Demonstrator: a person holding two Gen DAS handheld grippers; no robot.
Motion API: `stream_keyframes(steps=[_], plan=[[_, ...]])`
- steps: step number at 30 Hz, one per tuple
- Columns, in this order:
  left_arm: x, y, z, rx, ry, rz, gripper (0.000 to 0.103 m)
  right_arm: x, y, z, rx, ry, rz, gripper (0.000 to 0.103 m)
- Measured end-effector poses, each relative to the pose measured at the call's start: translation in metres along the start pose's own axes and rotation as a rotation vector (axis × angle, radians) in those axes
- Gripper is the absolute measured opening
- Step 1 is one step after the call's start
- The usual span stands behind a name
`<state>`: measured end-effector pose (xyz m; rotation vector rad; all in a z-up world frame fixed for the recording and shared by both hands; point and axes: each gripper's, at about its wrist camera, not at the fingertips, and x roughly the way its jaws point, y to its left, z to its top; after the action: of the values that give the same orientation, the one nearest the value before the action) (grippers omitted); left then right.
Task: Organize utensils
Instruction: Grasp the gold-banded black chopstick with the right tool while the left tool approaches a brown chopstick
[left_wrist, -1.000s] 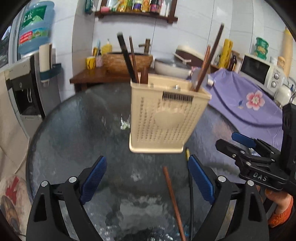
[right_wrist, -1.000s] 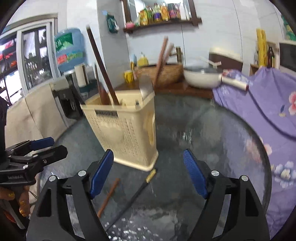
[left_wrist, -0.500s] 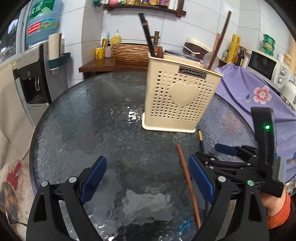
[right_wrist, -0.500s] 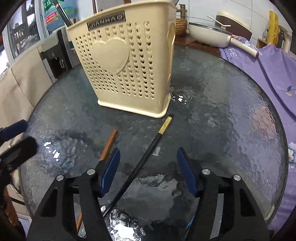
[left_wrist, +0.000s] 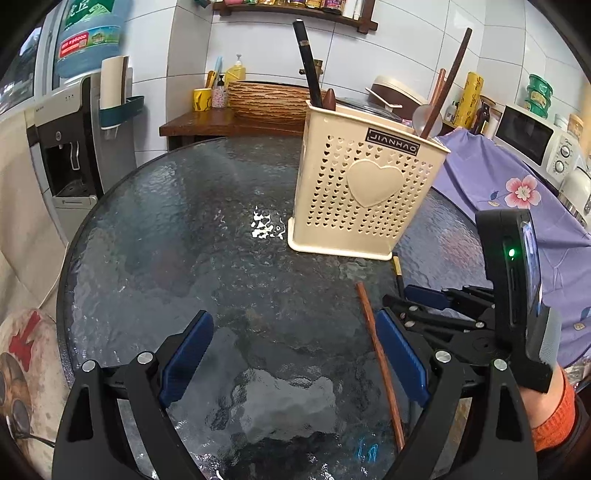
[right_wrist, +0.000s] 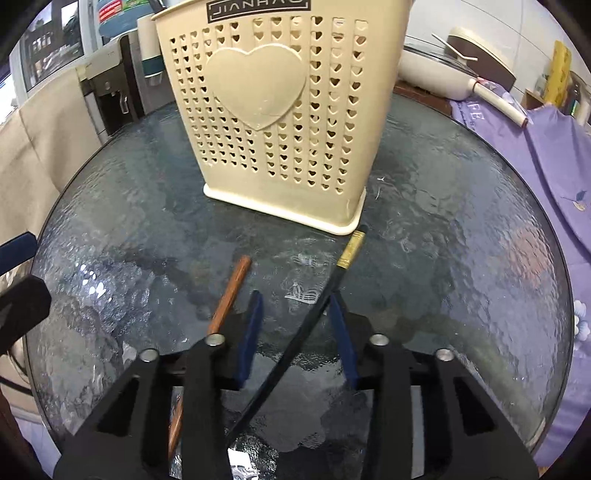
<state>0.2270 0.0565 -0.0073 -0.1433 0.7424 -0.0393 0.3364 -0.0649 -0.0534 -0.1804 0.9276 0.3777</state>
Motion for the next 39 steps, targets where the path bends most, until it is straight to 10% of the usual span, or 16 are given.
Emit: stream_keyframes(steps=[3,26,39], plan=[[0.003,-0.004,-0.002,0.010,0.015,-0.011,0.087,-0.002,-0.007,0.000,-0.022,0.008,0.012,0.018],[0.034,-0.051,-0.018,0.095,0.143,-0.094,0.082,-0.007,-0.036,-0.007,-0.108,0.044,0.097,0.014],[0.069,-0.067,-0.009,0.164,0.211,-0.053,0.052,-0.003,-0.048,-0.001,-0.066,0.054,0.106,0.014]])
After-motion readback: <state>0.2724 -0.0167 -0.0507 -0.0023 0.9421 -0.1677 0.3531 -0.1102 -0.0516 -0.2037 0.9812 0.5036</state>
